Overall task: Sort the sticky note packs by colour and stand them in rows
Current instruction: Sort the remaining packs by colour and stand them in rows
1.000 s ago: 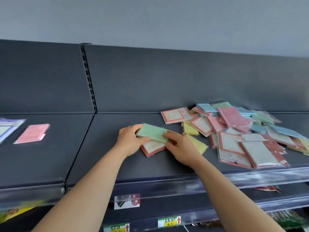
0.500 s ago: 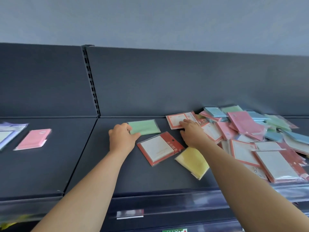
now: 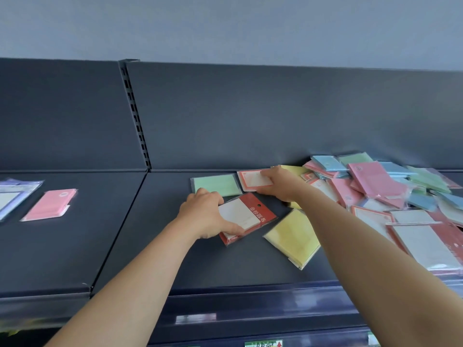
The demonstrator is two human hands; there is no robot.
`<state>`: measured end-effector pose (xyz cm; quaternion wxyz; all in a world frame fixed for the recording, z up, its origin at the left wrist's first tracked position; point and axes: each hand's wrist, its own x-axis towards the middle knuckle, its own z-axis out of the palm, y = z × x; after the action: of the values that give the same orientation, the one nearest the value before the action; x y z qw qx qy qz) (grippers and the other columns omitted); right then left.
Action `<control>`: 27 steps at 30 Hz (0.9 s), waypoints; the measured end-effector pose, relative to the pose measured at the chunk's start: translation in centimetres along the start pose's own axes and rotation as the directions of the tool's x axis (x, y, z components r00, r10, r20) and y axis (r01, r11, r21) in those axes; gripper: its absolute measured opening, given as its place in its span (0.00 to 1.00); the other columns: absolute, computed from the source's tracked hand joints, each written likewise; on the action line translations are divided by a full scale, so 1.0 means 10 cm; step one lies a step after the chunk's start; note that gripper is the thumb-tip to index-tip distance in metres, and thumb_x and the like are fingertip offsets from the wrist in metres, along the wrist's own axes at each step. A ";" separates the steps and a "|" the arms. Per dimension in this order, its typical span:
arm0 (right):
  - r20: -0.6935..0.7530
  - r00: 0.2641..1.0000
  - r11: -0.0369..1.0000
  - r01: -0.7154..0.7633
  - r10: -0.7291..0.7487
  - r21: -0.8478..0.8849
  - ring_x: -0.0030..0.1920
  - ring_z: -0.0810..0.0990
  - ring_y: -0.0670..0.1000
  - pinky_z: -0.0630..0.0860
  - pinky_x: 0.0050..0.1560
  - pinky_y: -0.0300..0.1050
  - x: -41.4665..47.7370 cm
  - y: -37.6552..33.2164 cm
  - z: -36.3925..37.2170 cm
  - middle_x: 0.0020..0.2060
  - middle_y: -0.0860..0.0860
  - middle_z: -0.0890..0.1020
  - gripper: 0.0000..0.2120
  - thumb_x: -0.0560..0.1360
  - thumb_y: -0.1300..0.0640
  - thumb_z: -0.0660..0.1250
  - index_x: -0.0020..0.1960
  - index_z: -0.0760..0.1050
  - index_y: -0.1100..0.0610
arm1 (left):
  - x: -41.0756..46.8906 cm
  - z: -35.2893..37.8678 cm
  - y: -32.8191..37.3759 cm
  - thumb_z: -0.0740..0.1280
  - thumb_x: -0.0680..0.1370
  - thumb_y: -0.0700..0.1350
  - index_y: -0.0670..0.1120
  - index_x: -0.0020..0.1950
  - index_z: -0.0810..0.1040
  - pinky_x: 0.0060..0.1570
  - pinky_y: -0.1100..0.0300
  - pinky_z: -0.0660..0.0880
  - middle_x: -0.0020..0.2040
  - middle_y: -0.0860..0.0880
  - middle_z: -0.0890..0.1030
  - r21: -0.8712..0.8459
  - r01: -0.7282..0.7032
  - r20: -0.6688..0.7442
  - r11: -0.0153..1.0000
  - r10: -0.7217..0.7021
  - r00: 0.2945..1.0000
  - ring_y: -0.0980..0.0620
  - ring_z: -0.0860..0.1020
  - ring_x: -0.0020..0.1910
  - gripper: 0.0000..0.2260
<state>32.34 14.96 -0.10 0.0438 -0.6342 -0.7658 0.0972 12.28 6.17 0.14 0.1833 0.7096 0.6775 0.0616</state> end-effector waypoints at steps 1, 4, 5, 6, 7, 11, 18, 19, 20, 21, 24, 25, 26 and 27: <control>0.002 1.000 1.000 0.006 -0.006 -0.017 0.56 0.74 0.57 0.69 0.51 0.48 0.00 -0.01 0.00 0.58 0.56 0.74 0.23 0.75 0.39 0.65 0.61 0.74 0.54 | 0.02 0.00 0.00 0.76 0.61 0.67 0.49 0.68 0.71 0.61 0.52 0.70 0.65 0.49 0.68 -0.012 0.015 0.010 1.000 -0.014 1.000 0.47 0.67 0.64 0.41; 0.005 1.000 0.998 0.002 -0.002 0.067 0.61 0.73 0.58 0.72 0.59 0.51 0.03 -0.04 -0.03 0.63 0.55 0.72 0.30 0.73 0.36 0.65 0.69 0.71 0.52 | 0.10 -0.03 -0.06 0.79 0.57 0.66 0.46 0.60 0.74 0.55 0.53 0.75 0.60 0.48 0.70 -0.058 0.068 0.051 0.996 -0.065 0.997 0.48 0.73 0.57 0.40; 0.012 1.000 0.993 0.002 -0.003 0.114 0.63 0.72 0.57 0.72 0.61 0.52 0.04 -0.04 -0.04 0.66 0.54 0.70 0.30 0.74 0.37 0.65 0.70 0.70 0.51 | 0.13 -0.04 -0.09 0.79 0.55 0.66 0.45 0.57 0.75 0.50 0.54 0.76 0.58 0.49 0.72 -0.082 0.073 0.062 0.994 -0.068 0.996 0.49 0.74 0.53 0.39; 0.027 1.000 0.991 0.007 -0.011 0.136 0.65 0.71 0.57 0.70 0.63 0.52 0.06 -0.05 -0.05 0.69 0.54 0.68 0.31 0.74 0.38 0.66 0.72 0.68 0.51 | 0.14 -0.05 -0.12 0.80 0.53 0.66 0.45 0.54 0.75 0.47 0.55 0.76 0.57 0.48 0.73 -0.107 0.076 0.069 0.991 -0.069 0.995 0.49 0.75 0.51 0.38; 0.054 0.998 0.991 0.014 -0.022 0.130 0.68 0.68 0.57 0.67 0.66 0.52 0.07 -0.06 -0.05 0.73 0.53 0.64 0.32 0.74 0.39 0.66 0.74 0.65 0.50 | 0.15 -0.06 -0.15 0.80 0.53 0.66 0.45 0.54 0.74 0.46 0.56 0.76 0.56 0.49 0.73 -0.130 0.080 0.073 0.988 -0.071 0.995 0.49 0.76 0.50 0.39; 0.114 0.993 0.994 0.009 -0.022 0.113 0.73 0.63 0.56 0.62 0.70 0.49 0.13 -0.06 -0.04 0.75 0.51 0.64 0.37 0.74 0.41 0.68 0.76 0.58 0.53 | 0.14 -0.10 -0.16 0.81 0.56 0.63 0.44 0.59 0.70 0.42 0.58 0.71 0.58 0.50 0.70 -0.169 0.091 0.105 0.981 -0.074 0.992 0.51 0.73 0.52 0.40; -0.059 0.995 0.996 -0.082 0.081 -0.015 0.62 0.65 0.55 0.66 0.60 0.52 0.23 -0.08 -0.03 0.61 0.53 0.70 0.41 0.62 0.30 0.71 0.67 0.67 0.52 | 0.14 -0.07 -0.24 0.81 0.58 0.60 0.47 0.58 0.68 0.37 0.60 0.66 0.56 0.51 0.70 -0.266 0.083 0.087 0.960 -0.062 0.994 0.53 0.71 0.48 0.37; -0.128 0.988 0.995 -0.087 0.081 -0.040 0.62 0.64 0.55 0.65 0.61 0.52 0.20 -0.09 -0.04 0.60 0.53 0.70 0.43 0.61 0.29 0.71 0.67 0.67 0.51 | 0.14 -0.05 -0.26 0.81 0.59 0.60 0.47 0.57 0.67 0.36 0.60 0.66 0.56 0.52 0.70 -0.289 0.078 0.074 0.954 -0.059 0.996 0.54 0.71 0.48 0.36; -0.187 0.979 0.994 -0.090 0.078 -0.056 0.62 0.64 0.55 0.64 0.61 0.52 0.18 -0.11 -0.04 0.60 0.52 0.70 0.44 0.60 0.28 0.71 0.68 0.66 0.50 | 0.12 -0.04 -0.27 0.81 0.59 0.59 0.48 0.56 0.67 0.36 0.60 0.66 0.55 0.52 0.71 -0.314 0.071 0.060 0.947 -0.055 0.997 0.54 0.71 0.48 0.35; -0.220 0.972 0.995 -0.092 0.079 -0.049 0.62 0.65 0.55 0.64 0.62 0.53 0.16 -0.12 -0.04 0.59 0.52 0.71 0.44 0.59 0.28 0.71 0.67 0.66 0.50 | 0.11 -0.04 -0.29 0.81 0.60 0.58 0.48 0.56 0.67 0.37 0.60 0.66 0.55 0.52 0.71 -0.340 0.065 0.046 0.938 -0.053 0.998 0.54 0.72 0.49 0.34; -0.181 0.975 0.966 -0.085 0.132 0.246 0.56 0.74 0.53 0.75 0.56 0.52 0.07 -0.12 -0.08 0.56 0.50 0.77 0.37 0.62 0.37 0.76 0.64 0.68 0.51 | 0.08 -0.03 -0.32 0.80 0.64 0.57 0.48 0.58 0.66 0.40 0.60 0.69 0.55 0.53 0.72 -0.416 0.047 -0.003 0.908 -0.053 0.999 0.53 0.73 0.51 0.32; -0.173 0.973 0.921 -0.077 0.153 0.382 0.51 0.79 0.52 0.79 0.52 0.52 0.03 -0.11 -0.11 0.53 0.49 0.79 0.30 0.64 0.43 0.77 0.61 0.70 0.51 | 0.08 -0.02 -0.34 0.79 0.65 0.56 0.48 0.58 0.67 0.41 0.60 0.70 0.55 0.53 0.73 -0.445 0.043 -0.026 0.895 -0.060 0.998 0.52 0.74 0.51 0.31; -0.192 0.967 0.877 -0.057 0.167 0.477 0.46 0.81 0.50 0.81 0.48 0.52 -0.02 -0.10 -0.14 0.51 0.49 0.81 0.24 0.68 0.48 0.76 0.59 0.72 0.51 | 0.07 -0.01 -0.35 0.79 0.66 0.55 0.49 0.58 0.67 0.41 0.60 0.70 0.55 0.53 0.73 -0.479 0.035 -0.056 0.877 -0.071 0.996 0.52 0.74 0.51 0.29; -0.225 0.959 0.848 -0.031 0.175 0.529 0.44 0.83 0.50 0.82 0.45 0.51 -0.07 -0.11 -0.18 0.50 0.48 0.82 0.18 0.71 0.52 0.74 0.58 0.73 0.51 | 0.06 0.01 -0.36 0.78 0.67 0.54 0.49 0.57 0.67 0.40 0.60 0.70 0.54 0.52 0.74 -0.516 0.027 -0.093 0.856 -0.087 0.992 0.52 0.75 0.51 0.27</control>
<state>31.77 14.26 1.92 0.3101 -0.6462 -0.6626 0.2175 8.97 6.77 -1.24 0.3289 0.6100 0.6666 0.2745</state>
